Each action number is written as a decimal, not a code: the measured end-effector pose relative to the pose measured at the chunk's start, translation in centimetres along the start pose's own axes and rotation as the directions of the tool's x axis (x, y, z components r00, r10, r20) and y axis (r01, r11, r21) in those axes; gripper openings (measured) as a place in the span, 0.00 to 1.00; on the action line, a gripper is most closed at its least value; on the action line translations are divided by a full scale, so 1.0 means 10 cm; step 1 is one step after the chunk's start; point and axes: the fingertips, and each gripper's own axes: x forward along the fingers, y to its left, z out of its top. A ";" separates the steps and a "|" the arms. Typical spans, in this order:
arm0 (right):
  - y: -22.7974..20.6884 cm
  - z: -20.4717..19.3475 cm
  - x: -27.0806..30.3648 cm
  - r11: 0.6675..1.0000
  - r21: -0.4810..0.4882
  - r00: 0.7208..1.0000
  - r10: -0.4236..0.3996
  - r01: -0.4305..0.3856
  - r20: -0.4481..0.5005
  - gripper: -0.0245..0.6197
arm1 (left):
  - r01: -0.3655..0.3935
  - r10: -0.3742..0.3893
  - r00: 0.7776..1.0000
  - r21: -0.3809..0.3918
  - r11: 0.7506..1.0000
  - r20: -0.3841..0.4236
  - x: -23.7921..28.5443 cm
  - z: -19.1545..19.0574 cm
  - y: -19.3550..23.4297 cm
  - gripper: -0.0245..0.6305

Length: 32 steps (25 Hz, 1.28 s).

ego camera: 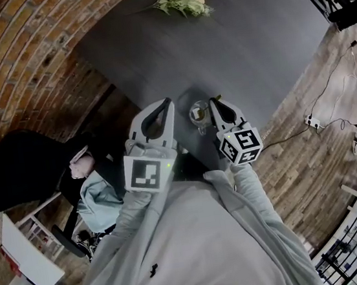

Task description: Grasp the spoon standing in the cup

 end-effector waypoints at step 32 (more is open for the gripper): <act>0.49 1.11 -0.81 0.989 -0.149 0.965 0.059 -0.020 0.256 0.06 | 0.007 -0.018 0.992 0.088 0.996 0.126 -0.25 0.46 -0.16 0.07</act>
